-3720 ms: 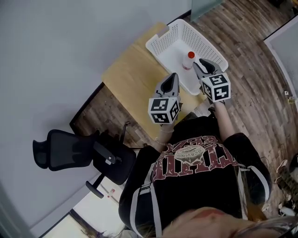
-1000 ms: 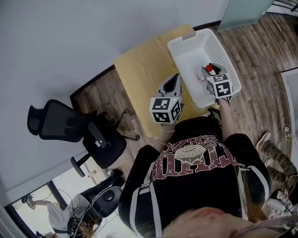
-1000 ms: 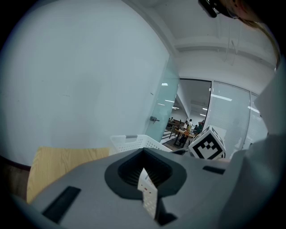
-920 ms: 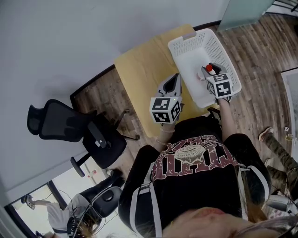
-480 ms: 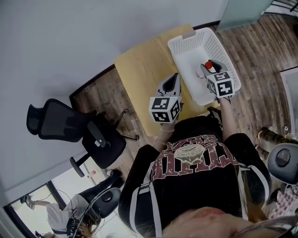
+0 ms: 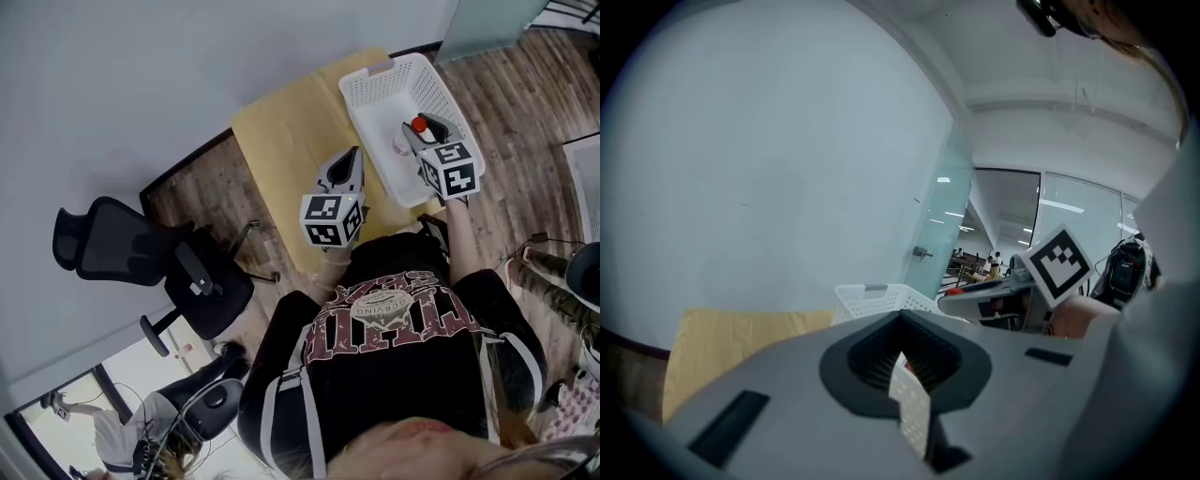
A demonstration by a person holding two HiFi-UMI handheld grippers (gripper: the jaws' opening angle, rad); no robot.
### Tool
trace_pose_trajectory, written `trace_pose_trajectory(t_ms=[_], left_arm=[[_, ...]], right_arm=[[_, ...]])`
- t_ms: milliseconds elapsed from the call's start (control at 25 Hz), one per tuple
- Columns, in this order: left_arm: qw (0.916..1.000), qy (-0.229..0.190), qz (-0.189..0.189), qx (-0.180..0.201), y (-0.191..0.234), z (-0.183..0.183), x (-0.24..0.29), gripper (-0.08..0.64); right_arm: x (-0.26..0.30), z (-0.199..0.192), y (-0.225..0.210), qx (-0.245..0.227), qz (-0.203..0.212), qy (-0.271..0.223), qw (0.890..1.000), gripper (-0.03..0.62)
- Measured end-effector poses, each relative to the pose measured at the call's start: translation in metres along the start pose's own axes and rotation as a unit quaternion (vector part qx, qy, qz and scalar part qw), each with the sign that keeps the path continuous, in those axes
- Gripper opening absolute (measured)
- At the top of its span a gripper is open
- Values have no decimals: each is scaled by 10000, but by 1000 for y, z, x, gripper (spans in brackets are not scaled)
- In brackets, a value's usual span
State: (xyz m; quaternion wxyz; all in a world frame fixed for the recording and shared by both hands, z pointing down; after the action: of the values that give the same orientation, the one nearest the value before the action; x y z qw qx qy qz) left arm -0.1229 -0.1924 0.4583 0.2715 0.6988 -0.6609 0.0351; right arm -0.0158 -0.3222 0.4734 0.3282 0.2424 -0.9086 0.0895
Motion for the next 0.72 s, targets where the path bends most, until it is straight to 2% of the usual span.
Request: trace_pose_trajectory(t_ms=[720], left_arm=[[9999,-96,58,-61,2,-6,-21,48]], right_arm=[[-46,52,31,-466,137,-646,9967,169]])
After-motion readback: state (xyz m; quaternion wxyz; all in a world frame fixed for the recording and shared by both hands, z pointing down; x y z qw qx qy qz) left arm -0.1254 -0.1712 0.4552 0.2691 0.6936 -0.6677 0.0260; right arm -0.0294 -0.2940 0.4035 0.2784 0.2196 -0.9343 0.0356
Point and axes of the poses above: the fingertips, and each gripper's own axes: x forward along the fingers, y to its left, z out of its top, the point moved 4 cm from there along -x, backward along the fingers, and after that the axes turned 7 degrees about y, right-handed, at the moved point
